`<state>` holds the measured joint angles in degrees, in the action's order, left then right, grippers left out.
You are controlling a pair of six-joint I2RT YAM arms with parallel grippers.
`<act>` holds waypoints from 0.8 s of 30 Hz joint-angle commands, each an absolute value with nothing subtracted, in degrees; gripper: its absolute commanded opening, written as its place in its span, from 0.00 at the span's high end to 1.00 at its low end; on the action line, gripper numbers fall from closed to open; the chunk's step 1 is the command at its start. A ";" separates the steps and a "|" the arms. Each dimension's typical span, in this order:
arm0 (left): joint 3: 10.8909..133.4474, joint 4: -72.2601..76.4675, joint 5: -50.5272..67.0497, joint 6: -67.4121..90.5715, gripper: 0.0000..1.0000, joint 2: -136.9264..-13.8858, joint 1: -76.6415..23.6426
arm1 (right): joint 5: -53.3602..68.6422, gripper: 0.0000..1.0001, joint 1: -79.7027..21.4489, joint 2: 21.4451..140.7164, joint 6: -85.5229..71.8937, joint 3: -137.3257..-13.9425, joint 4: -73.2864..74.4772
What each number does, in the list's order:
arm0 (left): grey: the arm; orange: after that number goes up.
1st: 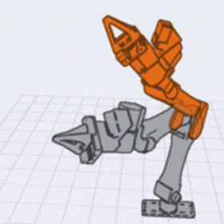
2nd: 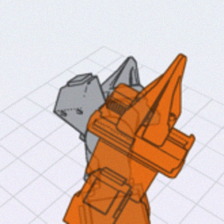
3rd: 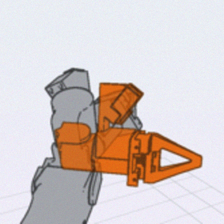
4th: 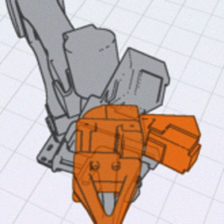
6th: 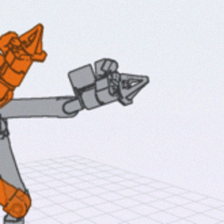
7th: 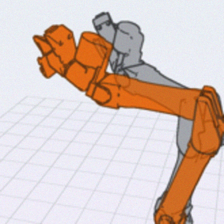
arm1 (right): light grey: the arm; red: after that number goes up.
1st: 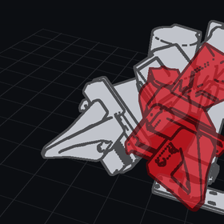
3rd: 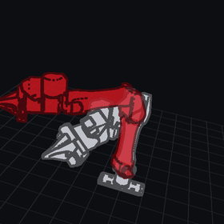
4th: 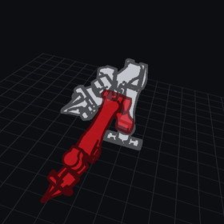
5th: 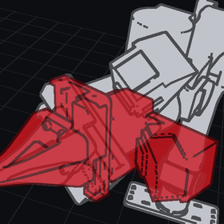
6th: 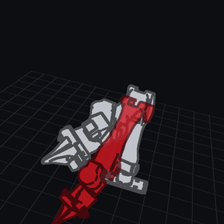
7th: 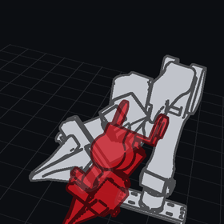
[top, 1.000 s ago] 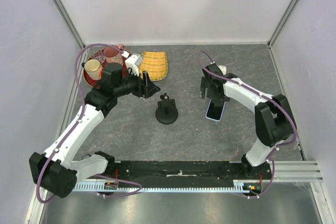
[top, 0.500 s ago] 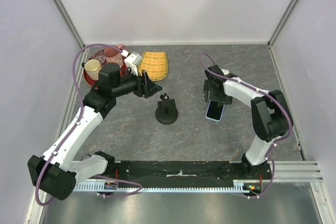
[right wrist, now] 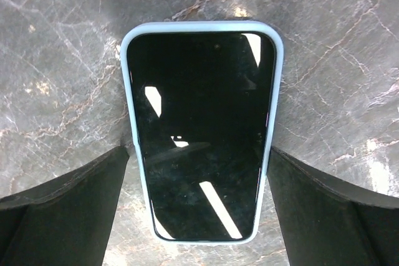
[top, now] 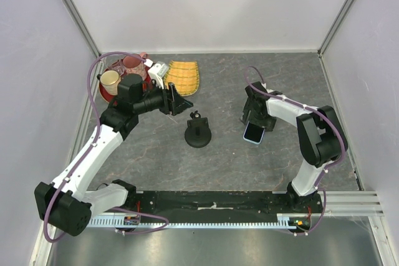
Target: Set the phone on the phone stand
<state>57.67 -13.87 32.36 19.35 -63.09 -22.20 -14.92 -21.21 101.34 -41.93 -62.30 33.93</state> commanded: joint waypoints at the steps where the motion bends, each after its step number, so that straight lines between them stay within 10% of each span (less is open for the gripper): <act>1: 57.39 -11.51 34.63 21.27 0.38 -63.37 -21.88 | -13.53 0.02 -21.01 102.40 -50.79 -62.32 35.85; 18: 57.04 -10.98 34.55 21.80 0.39 -63.28 -21.62 | -14.23 0.19 -18.98 104.68 -54.23 -65.56 43.15; 21: 56.95 -10.99 34.80 21.88 0.39 -63.54 -21.62 | -15.29 0.63 -18.90 104.50 -53.53 -66.53 43.42; 22: 57.04 -10.90 34.89 21.88 0.39 -63.63 -21.62 | -15.55 0.94 -18.81 104.59 -53.53 -66.71 43.50; 24: 56.95 -10.90 34.72 21.88 0.39 -63.55 -21.62 | -15.12 1.00 -18.81 104.76 -52.74 -67.32 43.51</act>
<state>56.90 -13.13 33.36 20.21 -63.51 -21.87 -14.46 -18.87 103.15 -52.62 -66.22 41.98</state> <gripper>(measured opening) 0.613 0.515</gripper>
